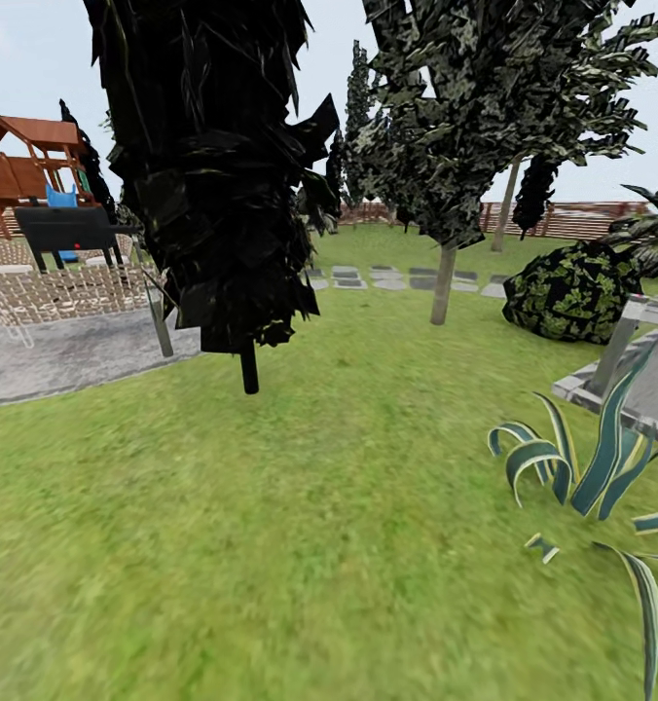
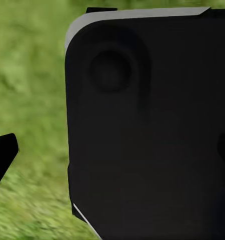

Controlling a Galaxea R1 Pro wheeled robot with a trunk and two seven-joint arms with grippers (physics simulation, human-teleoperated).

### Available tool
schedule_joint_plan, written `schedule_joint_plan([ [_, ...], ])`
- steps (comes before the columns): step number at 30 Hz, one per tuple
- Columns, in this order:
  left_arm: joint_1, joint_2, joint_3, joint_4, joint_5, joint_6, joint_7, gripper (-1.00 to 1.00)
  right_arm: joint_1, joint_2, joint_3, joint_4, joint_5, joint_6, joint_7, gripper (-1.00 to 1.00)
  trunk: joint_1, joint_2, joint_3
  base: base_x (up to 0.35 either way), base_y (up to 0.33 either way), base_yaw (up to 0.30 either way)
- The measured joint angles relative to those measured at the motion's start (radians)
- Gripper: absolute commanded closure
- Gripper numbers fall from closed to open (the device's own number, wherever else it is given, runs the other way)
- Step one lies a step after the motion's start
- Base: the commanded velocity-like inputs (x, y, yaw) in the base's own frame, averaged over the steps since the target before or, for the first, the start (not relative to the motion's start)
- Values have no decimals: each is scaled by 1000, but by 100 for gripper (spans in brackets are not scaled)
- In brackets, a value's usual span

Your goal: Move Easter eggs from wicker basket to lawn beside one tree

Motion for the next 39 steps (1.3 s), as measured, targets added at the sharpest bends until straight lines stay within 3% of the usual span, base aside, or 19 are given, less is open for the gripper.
schedule_joint_plan([
  [8, 0, -1, 0, 0, 0, 0, 1, -100, 0, 1, -2, -1, -2, -1, 0, -100, 0, 0, -1, 307, 106, 0],
  [24, 0, -1, 0, 0, 0, 0, 2, -100, 0, 0, -5, 0, -11, 9, 3, -100, 0, 0, -26, 308, 104, -16],
  [39, 0, -1, 0, 0, 0, 0, 2, -100, 0, -2, -6, 0, -11, 7, 7, -100, 0, 0, -34, 308, 117, -253],
])
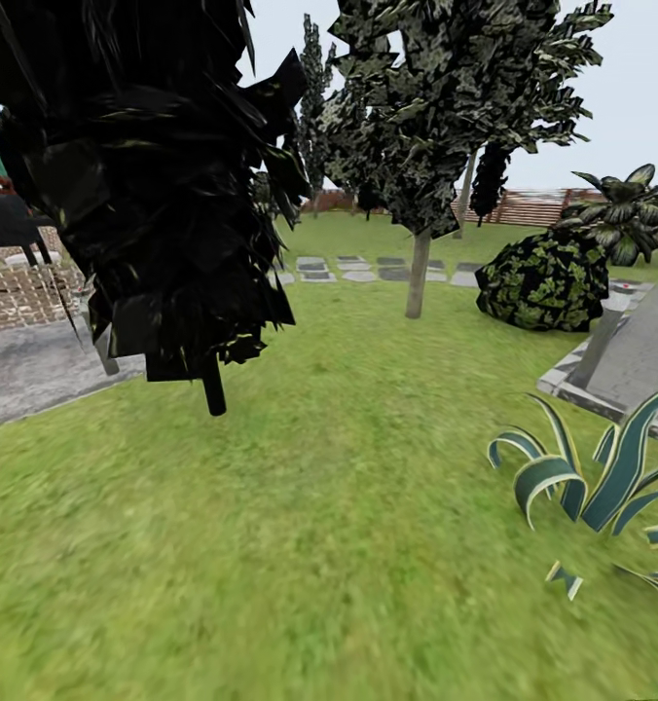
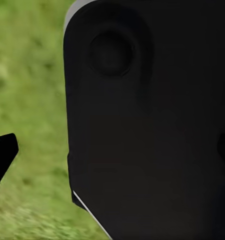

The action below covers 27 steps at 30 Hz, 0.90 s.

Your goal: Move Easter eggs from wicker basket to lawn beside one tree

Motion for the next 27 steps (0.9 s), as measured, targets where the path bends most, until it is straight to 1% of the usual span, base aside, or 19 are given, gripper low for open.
schedule_joint_plan([
  [12, 0, -1, 0, 0, 0, 0, 0, -100, 0, -1, -2, -2, 0, -2, -1, -100, 0, 0, 0, 308, 130, -285],
  [19, 0, -1, 0, 0, 0, 0, 0, -100, 0, 0, 1, -1, 2, -5, -2, -100, 0, 0, 0, 308, 130, -83],
  [27, 0, -1, 0, 0, 0, 0, 0, -100, 0, 0, 2, -1, 4, -6, -2, -100, 0, 0, 0, 308, 130, -229],
])
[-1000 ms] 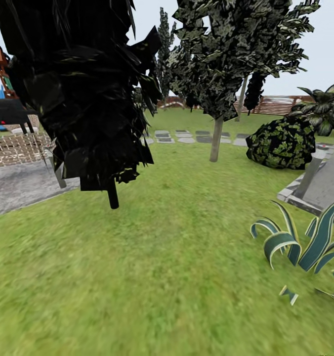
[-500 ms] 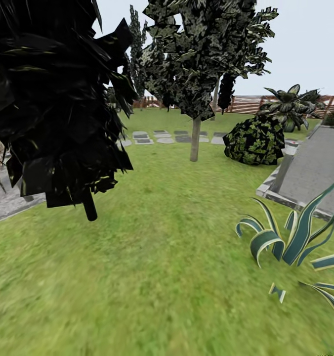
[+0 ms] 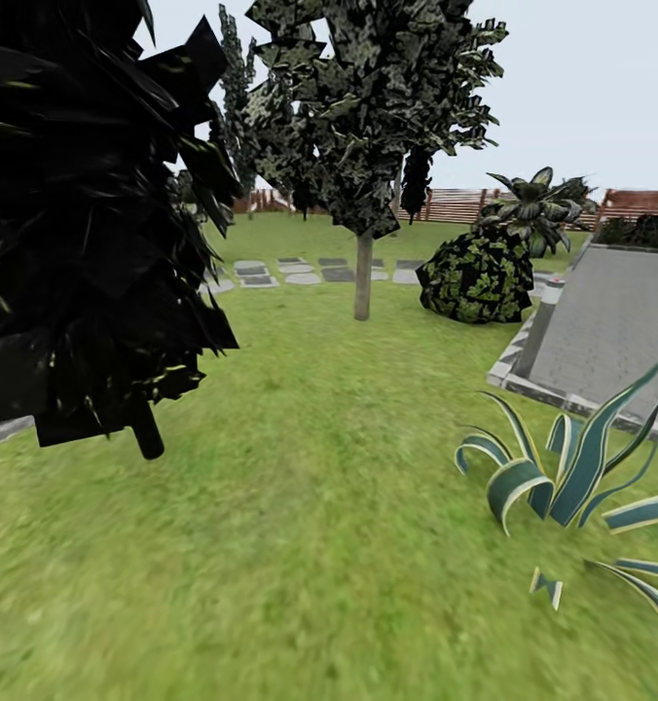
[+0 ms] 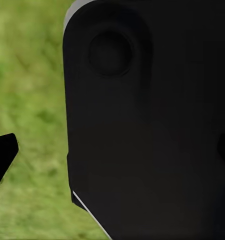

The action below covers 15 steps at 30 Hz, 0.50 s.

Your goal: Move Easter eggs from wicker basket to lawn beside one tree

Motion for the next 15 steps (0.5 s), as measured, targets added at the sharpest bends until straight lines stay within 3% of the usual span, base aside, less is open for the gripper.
schedule_joint_plan([
  [7, 0, 0, 0, 0, 0, 0, 0, -100, 0, 0, 0, 0, 3, 0, 0, -100, 0, 0, 0, 308, 130, -156],
  [15, 0, 0, 0, 0, 0, 0, 0, -100, 0, 0, 0, 0, 4, 0, 0, -100, 0, 0, 0, 308, 122, -21],
])
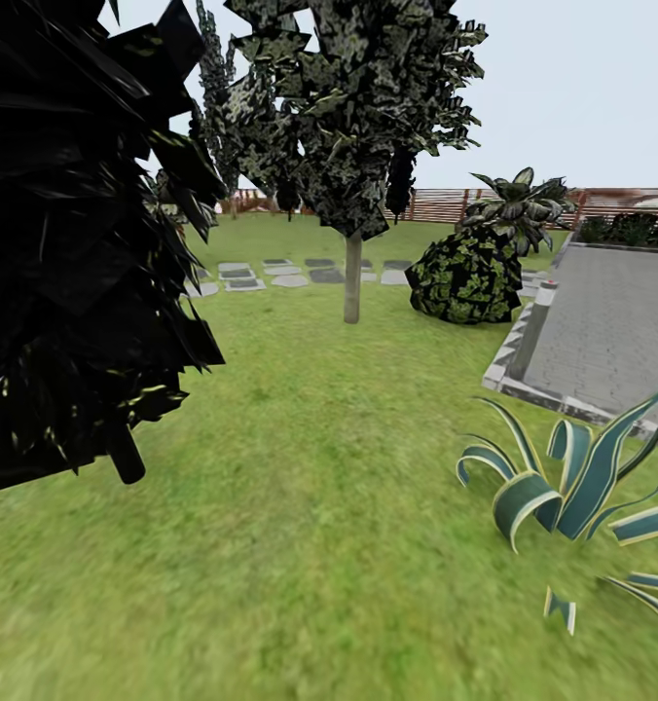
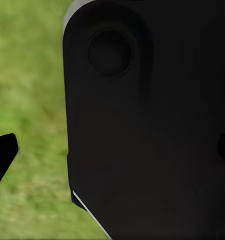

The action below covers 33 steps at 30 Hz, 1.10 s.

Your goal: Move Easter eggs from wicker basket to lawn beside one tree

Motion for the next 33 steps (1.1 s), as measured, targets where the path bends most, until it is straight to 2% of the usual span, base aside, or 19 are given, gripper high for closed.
schedule_joint_plan([
  [5, 0, -1, -1, 0, 0, 0, 2, -100, 0, 0, 0, 0, 0, -1, 0, -100, 0, 0, 0, 313, 94, -85],
  [18, 0, -1, -1, 0, 0, -1, 3, -100, 0, 0, 0, 0, -1, 0, 0, -100, 0, 0, 0, 321, 43, -254],
  [33, 0, -1, -1, 0, 0, 0, 3, -100, 0, 2, 1, -3, 0, -2, 0, -100, 0, 0, 0, 327, 0, -13],
])
